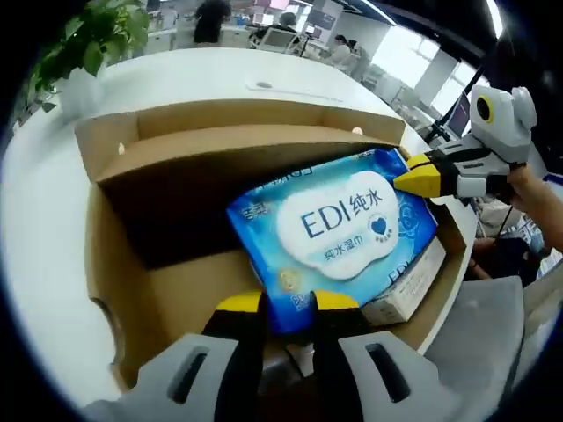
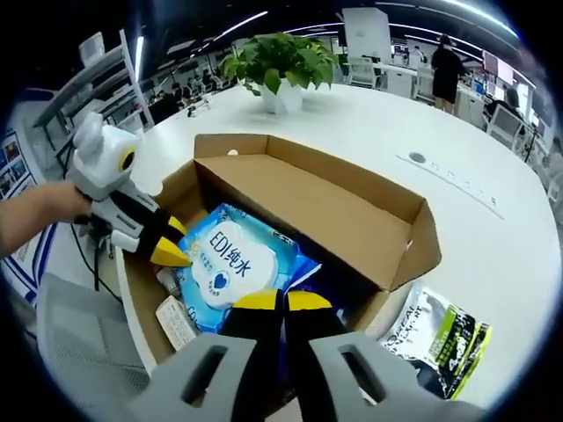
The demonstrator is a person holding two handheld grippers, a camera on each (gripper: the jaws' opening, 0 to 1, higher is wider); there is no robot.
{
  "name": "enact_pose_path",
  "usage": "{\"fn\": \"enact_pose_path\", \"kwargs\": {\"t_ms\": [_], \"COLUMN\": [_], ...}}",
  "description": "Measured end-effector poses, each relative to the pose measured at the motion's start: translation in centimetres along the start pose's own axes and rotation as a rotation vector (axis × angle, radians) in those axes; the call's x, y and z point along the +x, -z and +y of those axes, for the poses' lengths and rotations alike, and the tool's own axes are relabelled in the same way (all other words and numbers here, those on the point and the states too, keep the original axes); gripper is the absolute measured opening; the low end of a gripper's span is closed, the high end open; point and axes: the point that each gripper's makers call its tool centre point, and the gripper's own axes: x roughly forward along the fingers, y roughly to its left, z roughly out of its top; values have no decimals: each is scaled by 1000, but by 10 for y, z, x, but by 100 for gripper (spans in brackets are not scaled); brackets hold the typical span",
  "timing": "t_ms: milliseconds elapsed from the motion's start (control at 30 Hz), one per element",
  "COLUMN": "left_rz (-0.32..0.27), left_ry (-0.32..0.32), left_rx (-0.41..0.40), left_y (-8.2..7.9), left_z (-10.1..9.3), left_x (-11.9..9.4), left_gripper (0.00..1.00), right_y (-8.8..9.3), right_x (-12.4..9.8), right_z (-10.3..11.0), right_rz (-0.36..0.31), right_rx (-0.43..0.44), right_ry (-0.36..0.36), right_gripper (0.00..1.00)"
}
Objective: Operate the shoe box by opening the lid, removing the specified soft item, and placing it in the target area until the item is outside and the box remains undamaged.
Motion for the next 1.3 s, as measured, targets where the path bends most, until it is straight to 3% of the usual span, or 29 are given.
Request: {"fn": "enact_pose_path", "kwargs": {"t_ms": [167,300,600,1000,1300], "left_rz": [2,-14,-50,-115,-158], "left_ry": [-35,-97,-124,-101,-61], "left_rx": [7,43,32,33,60], "left_y": [-3,-8,-14,-31,-50], "left_z": [0,3,-2,-23,-50], "left_x": [1,-1,-14,-32,-41], "left_gripper": [6,1,0,0,0], "right_y": [-1,-3,-8,-16,-19], "right_x": [-1,-4,-16,-43,-70], "right_z": [1,3,6,-1,-16], "right_rz": [-8,-16,-43,-84,-112], "right_rx": [12,45,87,130,167], "right_ry": [-3,-13,-22,-17,14], "right_gripper": [0,0,0,0,0]}}
